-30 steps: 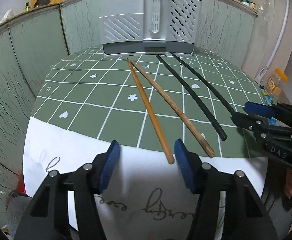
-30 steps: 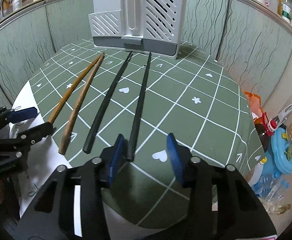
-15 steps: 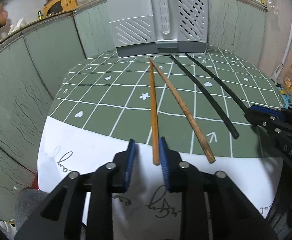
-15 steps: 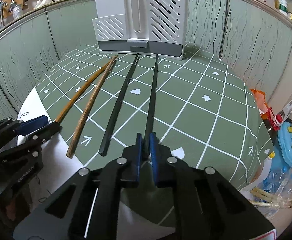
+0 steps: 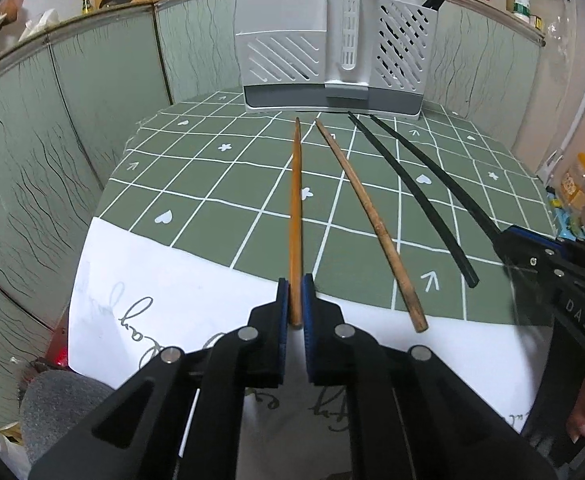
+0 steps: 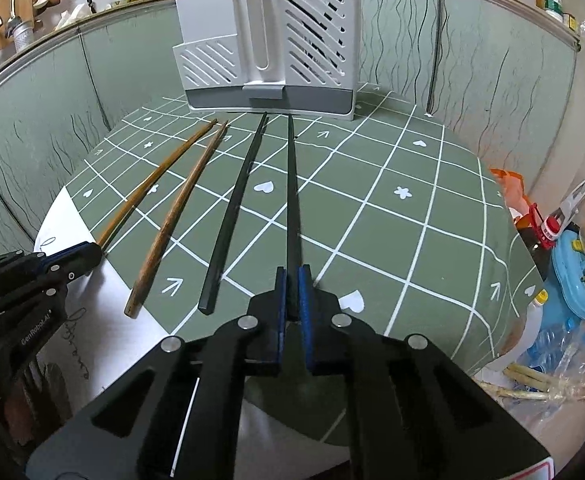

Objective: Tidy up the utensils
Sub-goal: 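Lift and carry the wooden chopstick toward the holder while the right tool carries its black one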

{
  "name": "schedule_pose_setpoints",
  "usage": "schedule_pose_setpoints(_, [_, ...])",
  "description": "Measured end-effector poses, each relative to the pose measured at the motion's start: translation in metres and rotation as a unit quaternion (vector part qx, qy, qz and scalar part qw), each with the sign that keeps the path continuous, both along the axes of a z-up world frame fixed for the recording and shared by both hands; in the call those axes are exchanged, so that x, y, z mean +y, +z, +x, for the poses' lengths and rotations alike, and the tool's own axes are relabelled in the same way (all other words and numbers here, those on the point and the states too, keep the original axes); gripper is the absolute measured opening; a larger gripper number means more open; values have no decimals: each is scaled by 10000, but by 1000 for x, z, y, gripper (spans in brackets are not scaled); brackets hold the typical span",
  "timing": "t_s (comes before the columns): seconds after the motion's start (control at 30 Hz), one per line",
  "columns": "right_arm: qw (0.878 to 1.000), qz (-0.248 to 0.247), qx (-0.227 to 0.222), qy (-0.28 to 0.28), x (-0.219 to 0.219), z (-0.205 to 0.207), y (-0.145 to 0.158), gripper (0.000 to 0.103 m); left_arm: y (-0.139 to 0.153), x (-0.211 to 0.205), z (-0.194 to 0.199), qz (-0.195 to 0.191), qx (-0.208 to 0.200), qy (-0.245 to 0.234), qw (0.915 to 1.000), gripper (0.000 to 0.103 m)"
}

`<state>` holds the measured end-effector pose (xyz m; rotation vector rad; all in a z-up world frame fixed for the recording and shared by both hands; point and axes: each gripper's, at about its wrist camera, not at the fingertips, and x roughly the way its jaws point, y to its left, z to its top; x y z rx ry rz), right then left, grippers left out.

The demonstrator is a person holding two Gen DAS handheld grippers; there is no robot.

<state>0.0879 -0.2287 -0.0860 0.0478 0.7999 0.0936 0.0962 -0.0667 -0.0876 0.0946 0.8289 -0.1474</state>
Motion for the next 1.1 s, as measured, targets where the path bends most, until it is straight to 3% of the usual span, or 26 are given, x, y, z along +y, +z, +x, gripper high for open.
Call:
schedule_pose_setpoints(0.43, [9999,56,-120,56,-9,-8,37,6,31,3,-4,-169,-35,-151,9997,8])
schedule_pose_setpoints(1.1, [9982,102,-574,128,-24,-1,120,6,111,8,14,-321,-454,-336,9979,8])
